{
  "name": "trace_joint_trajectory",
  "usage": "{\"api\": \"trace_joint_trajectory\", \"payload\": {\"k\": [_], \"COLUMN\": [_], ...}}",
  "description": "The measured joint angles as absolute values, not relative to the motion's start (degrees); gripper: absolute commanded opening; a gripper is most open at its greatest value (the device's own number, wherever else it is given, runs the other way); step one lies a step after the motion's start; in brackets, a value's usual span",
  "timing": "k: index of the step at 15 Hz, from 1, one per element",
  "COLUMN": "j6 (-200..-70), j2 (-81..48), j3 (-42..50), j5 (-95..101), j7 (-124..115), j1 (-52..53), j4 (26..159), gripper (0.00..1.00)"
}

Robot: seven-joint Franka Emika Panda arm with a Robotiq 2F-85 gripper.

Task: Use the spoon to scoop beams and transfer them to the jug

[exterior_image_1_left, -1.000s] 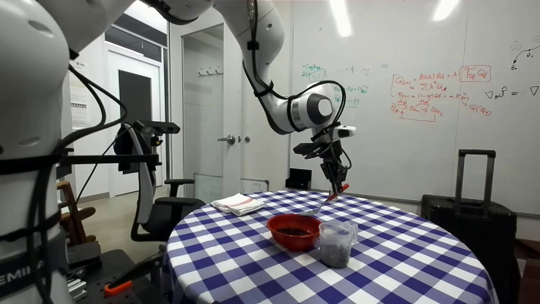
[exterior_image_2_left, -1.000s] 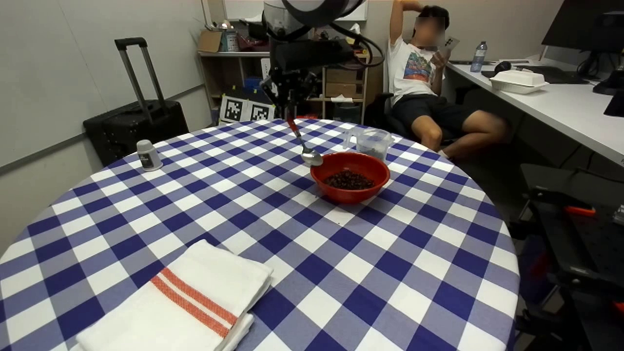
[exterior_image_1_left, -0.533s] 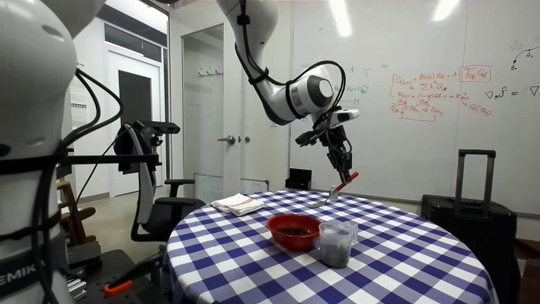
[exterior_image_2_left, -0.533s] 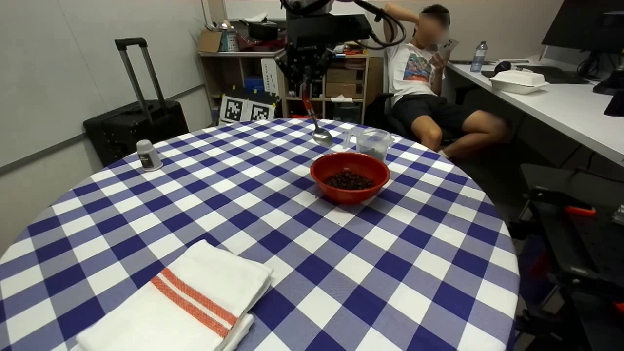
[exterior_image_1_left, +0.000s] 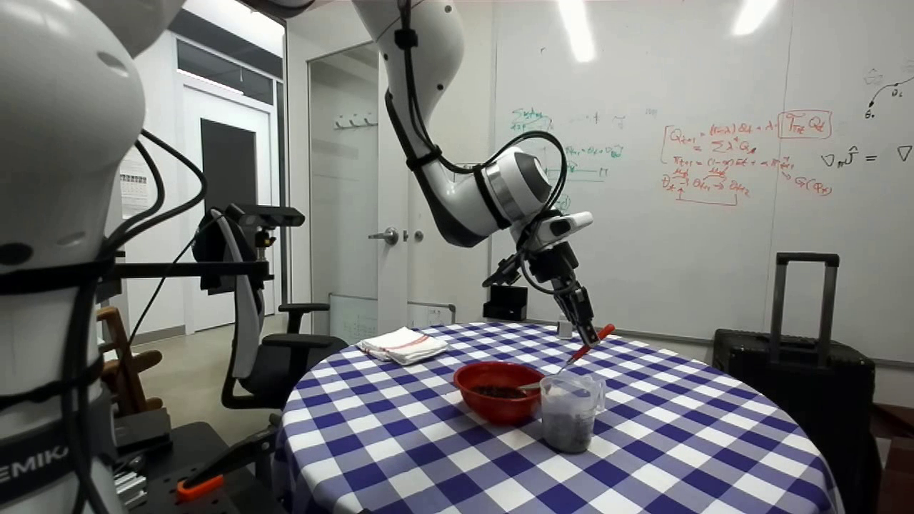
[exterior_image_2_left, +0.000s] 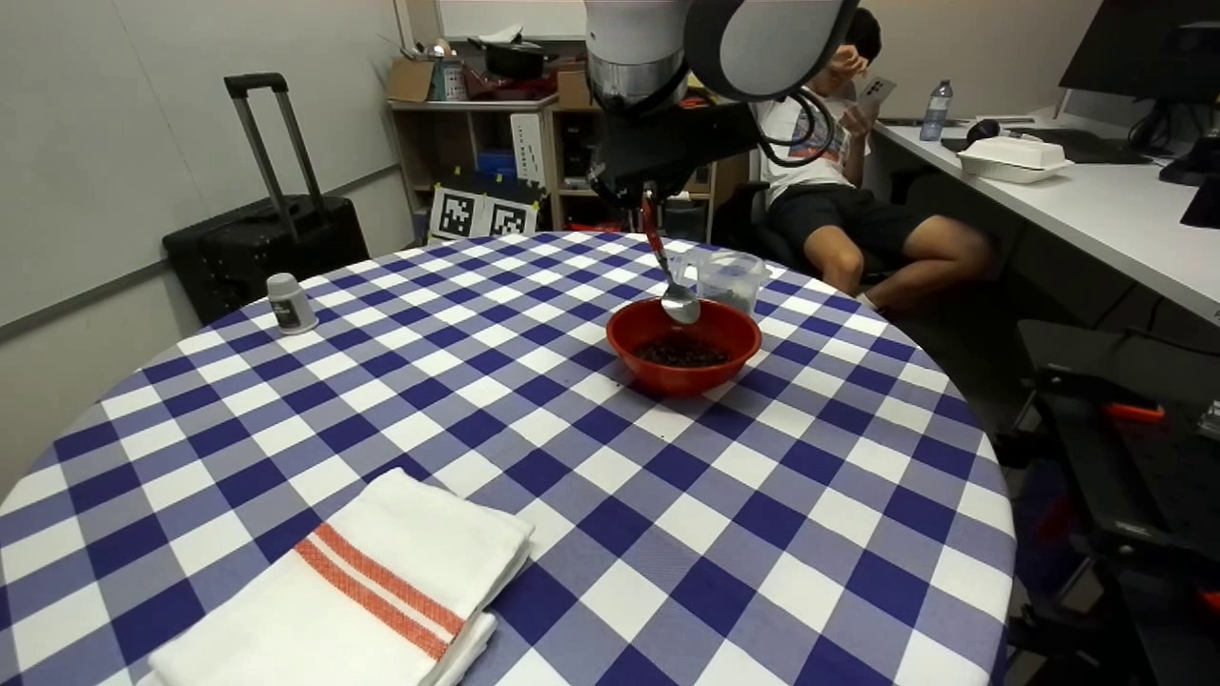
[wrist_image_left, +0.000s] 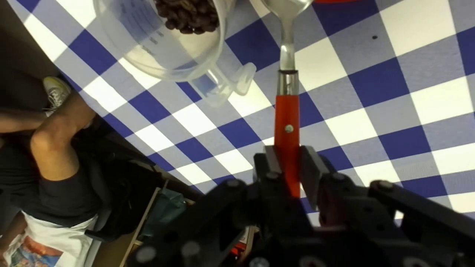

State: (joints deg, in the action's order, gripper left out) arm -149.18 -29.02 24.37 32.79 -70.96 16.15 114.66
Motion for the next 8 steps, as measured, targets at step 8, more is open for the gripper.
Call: {"api": "trace_joint_trajectory", "payload": {"k": [8], "j6": [-148.7], "j2": [-28.9], "j3": [22.0], "j5": [36.7], "j7": [-79.7], "j1": [16.0], "j4": [116.1], "gripper": [0.10]}}
